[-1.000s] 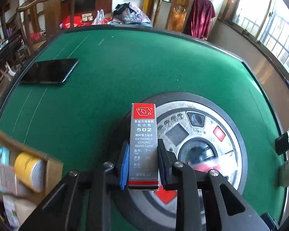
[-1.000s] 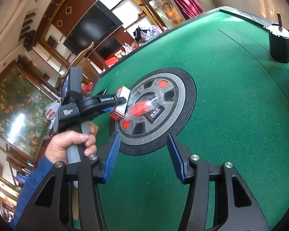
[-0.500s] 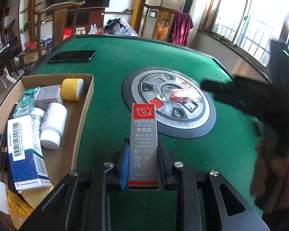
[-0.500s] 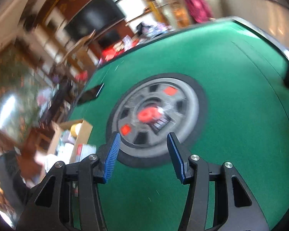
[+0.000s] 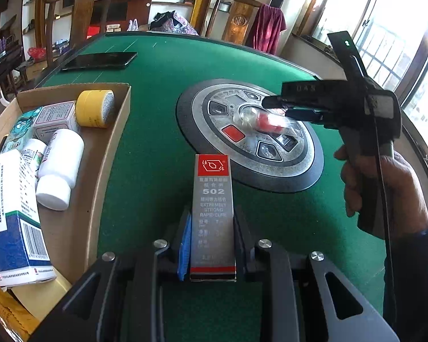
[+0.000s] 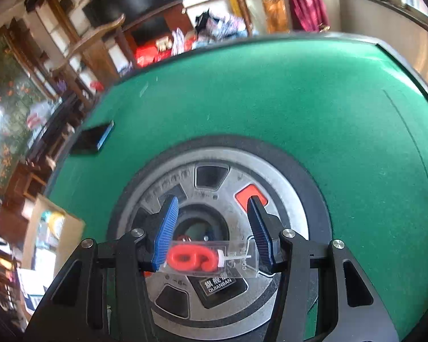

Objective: Organize objects
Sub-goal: 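Grasp the red number candle package with the right gripper while the left holds the glue box, then carry the glue box and candle over the tray with both grippers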

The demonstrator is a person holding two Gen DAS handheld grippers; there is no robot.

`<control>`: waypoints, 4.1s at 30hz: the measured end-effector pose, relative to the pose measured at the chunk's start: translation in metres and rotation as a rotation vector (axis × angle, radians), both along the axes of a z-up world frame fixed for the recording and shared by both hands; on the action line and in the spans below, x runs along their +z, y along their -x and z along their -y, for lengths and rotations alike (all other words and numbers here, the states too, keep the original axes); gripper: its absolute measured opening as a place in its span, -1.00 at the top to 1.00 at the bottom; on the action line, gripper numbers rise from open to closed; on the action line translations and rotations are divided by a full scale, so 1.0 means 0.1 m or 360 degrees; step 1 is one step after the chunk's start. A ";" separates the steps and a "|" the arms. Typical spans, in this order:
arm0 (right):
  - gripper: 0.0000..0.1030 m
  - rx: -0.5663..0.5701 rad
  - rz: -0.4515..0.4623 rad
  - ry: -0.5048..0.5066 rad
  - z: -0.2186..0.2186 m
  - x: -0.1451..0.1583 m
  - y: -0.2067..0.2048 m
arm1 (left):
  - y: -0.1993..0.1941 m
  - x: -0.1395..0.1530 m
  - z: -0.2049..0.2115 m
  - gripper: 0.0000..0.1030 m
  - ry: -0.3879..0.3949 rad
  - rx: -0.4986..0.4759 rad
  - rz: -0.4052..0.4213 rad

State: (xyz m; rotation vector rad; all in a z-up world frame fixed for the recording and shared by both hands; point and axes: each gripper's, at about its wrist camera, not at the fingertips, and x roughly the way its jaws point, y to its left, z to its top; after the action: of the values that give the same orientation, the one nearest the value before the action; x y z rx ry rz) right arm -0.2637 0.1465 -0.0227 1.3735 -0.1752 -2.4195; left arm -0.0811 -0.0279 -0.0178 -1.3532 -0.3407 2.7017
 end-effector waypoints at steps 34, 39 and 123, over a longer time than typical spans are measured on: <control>0.48 0.0050 -0.0244 -0.0126 0.12 0.08 -1.41 | -0.05 0.05 -0.02 0.49 0.0008 -0.0011 -0.0107; 0.47 0.0031 -0.0274 -0.0072 0.14 0.07 -1.68 | -0.12 0.09 -0.04 0.49 0.0045 -0.0006 -0.0163; 0.47 0.0583 -0.0431 0.0076 2.15 0.70 -2.47 | -1.08 0.46 1.99 0.49 -0.0188 0.0580 -0.0431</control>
State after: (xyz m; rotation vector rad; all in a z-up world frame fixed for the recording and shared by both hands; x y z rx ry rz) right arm -0.0169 -0.0680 0.0471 0.9461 0.0808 -2.2416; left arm 0.0272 -0.2268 0.0282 -0.9544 -0.7710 3.0439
